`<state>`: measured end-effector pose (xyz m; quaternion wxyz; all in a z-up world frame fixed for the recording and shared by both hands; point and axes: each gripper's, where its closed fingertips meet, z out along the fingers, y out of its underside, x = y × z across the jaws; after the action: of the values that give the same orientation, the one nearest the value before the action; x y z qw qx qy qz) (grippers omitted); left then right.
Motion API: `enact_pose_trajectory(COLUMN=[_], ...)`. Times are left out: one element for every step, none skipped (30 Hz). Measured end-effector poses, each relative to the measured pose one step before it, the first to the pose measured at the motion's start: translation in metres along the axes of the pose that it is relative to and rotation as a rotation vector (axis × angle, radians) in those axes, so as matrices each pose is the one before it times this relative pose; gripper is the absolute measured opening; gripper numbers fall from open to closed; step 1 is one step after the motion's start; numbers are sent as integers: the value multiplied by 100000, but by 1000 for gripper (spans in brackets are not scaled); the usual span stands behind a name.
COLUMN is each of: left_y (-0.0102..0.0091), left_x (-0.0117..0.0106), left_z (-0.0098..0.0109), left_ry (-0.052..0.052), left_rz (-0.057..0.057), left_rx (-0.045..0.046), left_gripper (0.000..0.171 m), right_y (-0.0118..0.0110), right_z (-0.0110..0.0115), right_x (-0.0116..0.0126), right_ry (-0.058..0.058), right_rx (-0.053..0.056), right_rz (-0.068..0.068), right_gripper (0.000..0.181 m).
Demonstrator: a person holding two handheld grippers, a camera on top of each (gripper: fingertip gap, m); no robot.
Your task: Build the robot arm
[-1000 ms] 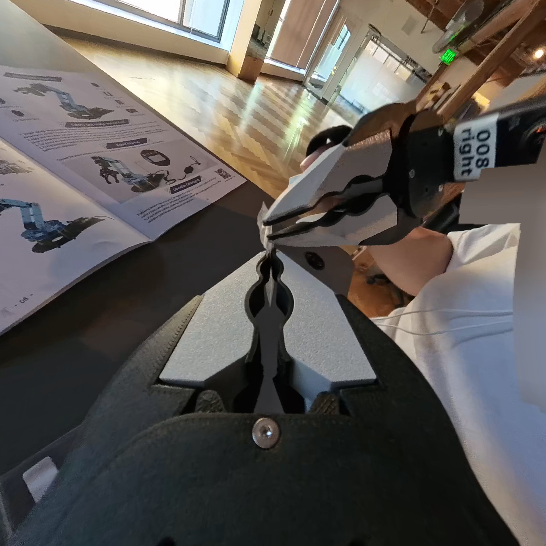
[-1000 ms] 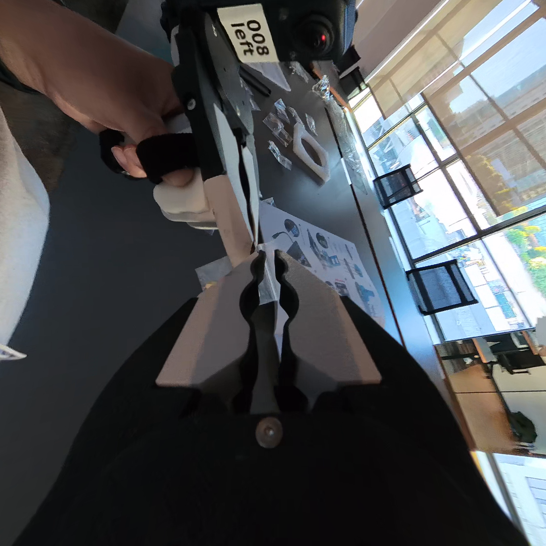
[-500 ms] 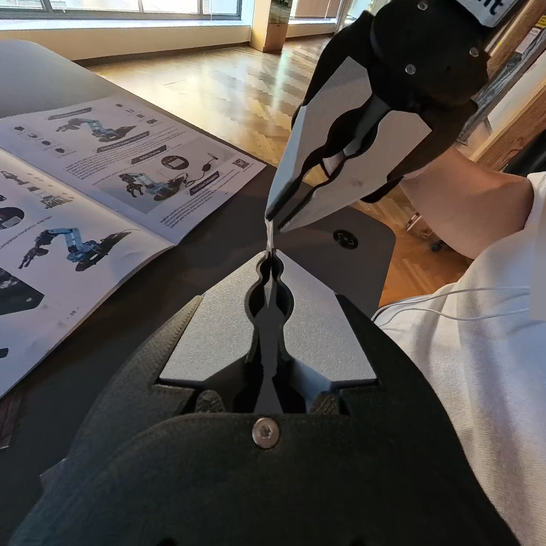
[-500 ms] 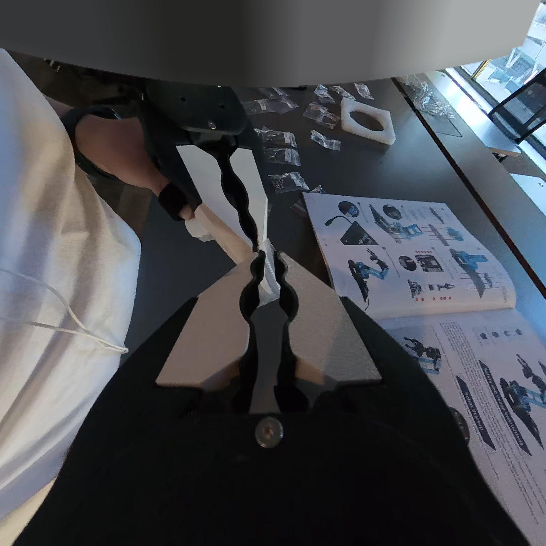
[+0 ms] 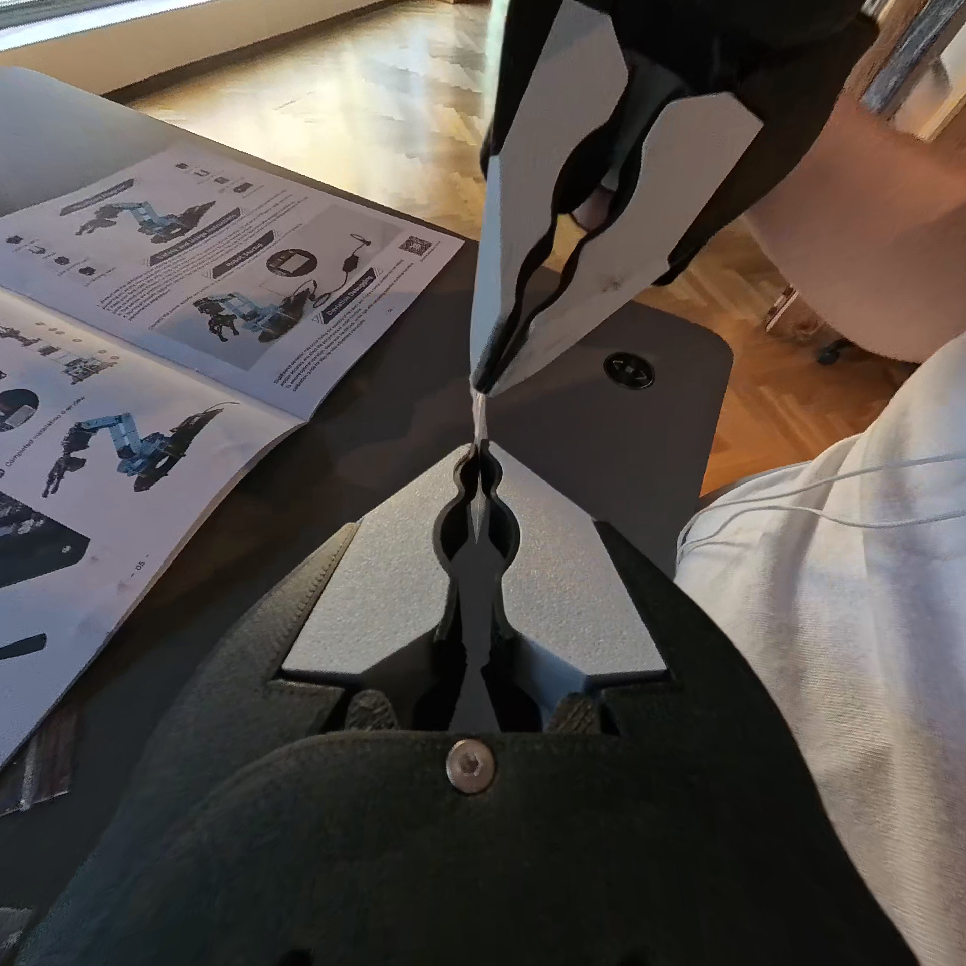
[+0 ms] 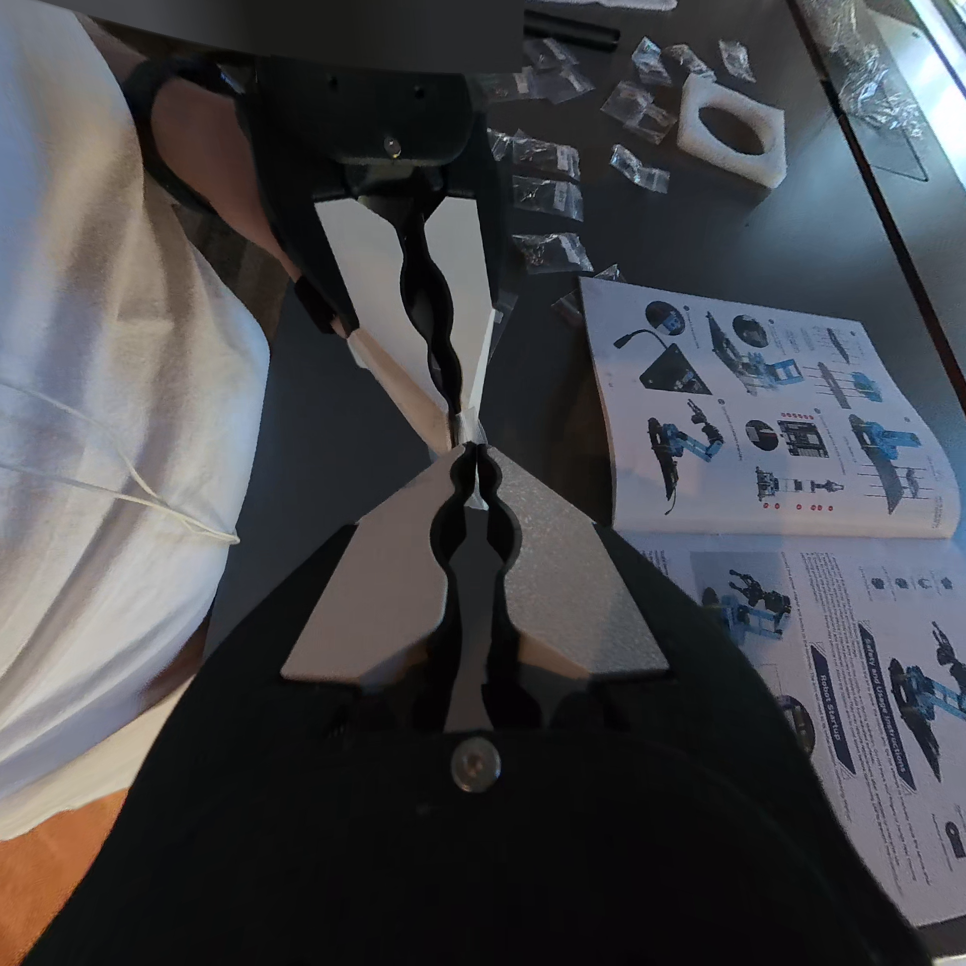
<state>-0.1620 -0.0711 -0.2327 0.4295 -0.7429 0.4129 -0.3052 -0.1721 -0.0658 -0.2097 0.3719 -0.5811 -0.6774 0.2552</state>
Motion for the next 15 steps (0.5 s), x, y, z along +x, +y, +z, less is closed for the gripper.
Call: enact_pose_trajectory(left_y=[174, 168, 202, 209, 169, 175, 167, 148, 113, 83, 66, 61, 69, 56, 51], left_x=[-86, -115, -171, -257, -283, -251, -230, -249, -245, -190, -123, -108, -86, -37, 21], left_z=[86, 113, 112, 122, 126, 135, 153, 138, 100, 80, 63, 46, 25, 24, 29], left_ry=[-685, -618, -513, -490, -278, -40, -286, -999, -1437, -1359, -1136, -1048, -1038, -893, -739], left_rz=[1625, 1888, 1668, 1172, 787, 683, 1034, 1711, 1990, 1756, 1444, 1167, 1009, 1045, 1177], left_rx=[-1435, -1586, -1818, -1942, -1854, -2024, -2241, -2014, -1712, -1442, -1027, -692, -496, -408, -513], left_gripper=[0, 0, 0, 0, 0, 0, 0, 0, 0, 0, 0, 0, 0, 0, 0], right_y=[213, 192, 217, 261, 277, 279, 216, 152, 134, 88, 68, 28, 39, 65, 50], right_z=[91, 107, 115, 139, 170, 194, 191, 164, 158, 147, 116, 68, 25, 16, 1], right_x=[-3, 5, -68, -75, 20, -30, 140, 170, 144, 27, -32, 100, 151, 72, 91], right_ry=[-57, -87, -700, -1030, -359, -511, 837, 1284, 1063, 159, -429, 374, 895, 460, 651], right_rx=[-1329, -1089, -867, -902, -609, -384, -78, 228, 226, 328, 220, 426, 468, 431, 555], right_rz=[-669, -737, -355, 253, 222, -35, -407, -1043, -954, -261, 585, 453, -110, -351, -358], right_gripper=[0, 0, 0, 0, 0, 0, 0, 0, 0, 0, 0, 0, 0, 0, 0])
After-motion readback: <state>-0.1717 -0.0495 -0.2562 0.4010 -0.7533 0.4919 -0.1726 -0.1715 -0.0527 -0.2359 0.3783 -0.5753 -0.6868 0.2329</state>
